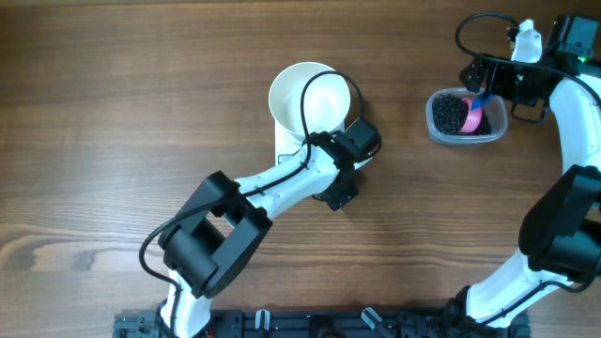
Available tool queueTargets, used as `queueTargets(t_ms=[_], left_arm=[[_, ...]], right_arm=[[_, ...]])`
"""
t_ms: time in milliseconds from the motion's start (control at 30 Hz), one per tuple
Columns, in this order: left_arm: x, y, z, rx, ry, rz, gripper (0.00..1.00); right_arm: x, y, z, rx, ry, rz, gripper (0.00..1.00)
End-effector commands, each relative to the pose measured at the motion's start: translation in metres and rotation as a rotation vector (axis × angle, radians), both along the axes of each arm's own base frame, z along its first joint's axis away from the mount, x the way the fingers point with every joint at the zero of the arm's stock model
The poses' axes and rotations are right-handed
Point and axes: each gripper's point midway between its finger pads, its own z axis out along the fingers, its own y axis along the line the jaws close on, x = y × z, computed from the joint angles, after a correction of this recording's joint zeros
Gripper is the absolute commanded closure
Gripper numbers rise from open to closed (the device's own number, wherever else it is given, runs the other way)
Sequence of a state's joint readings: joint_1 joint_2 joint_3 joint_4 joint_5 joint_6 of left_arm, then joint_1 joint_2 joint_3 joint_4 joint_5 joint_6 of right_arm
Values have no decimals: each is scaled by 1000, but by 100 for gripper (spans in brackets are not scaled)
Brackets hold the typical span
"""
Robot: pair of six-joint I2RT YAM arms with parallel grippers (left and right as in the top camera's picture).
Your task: Scoop item into bowl and weigh 150g on scale
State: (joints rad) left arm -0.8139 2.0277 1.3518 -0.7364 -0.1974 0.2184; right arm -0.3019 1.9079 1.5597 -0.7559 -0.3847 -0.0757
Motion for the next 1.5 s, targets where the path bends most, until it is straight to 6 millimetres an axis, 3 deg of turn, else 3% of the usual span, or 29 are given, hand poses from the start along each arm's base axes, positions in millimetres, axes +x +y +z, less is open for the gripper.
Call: queueTargets(t_ms=[0, 100, 267, 367, 500, 600, 800, 1000, 1100, 1200, 1467], left_arm=[[-54, -4, -26, -43, 197, -34, 0], [-68, -27, 12, -187, 222, -11, 0], [-70, -24, 80, -307, 153, 86, 0], [-60, -10, 122, -411, 89, 243, 0], [-28, 35, 148, -502, 53, 554, 0], [-6, 69, 149, -507, 36, 698, 0], [15, 150, 141, -449, 27, 944, 0], [74, 258, 154, -473, -242, 1214, 0], [89, 310, 164, -510, -346, 1329, 0], [94, 349, 171, -538, -416, 1408, 0], [99, 347, 163, -547, -395, 1397, 0]], right_arm=[[1, 3, -9, 9, 17, 7, 0], [1, 3, -9, 9, 17, 7, 0], [1, 3, -9, 9, 17, 7, 0], [1, 3, -9, 9, 17, 7, 0], [1, 3, -9, 9, 17, 7, 0], [1, 3, -9, 9, 17, 7, 0], [1, 3, -9, 9, 17, 7, 0], [1, 3, -9, 9, 17, 7, 0], [1, 3, -9, 9, 16, 8, 0], [1, 3, -9, 9, 17, 7, 0], [1, 3, -9, 9, 16, 7, 0]])
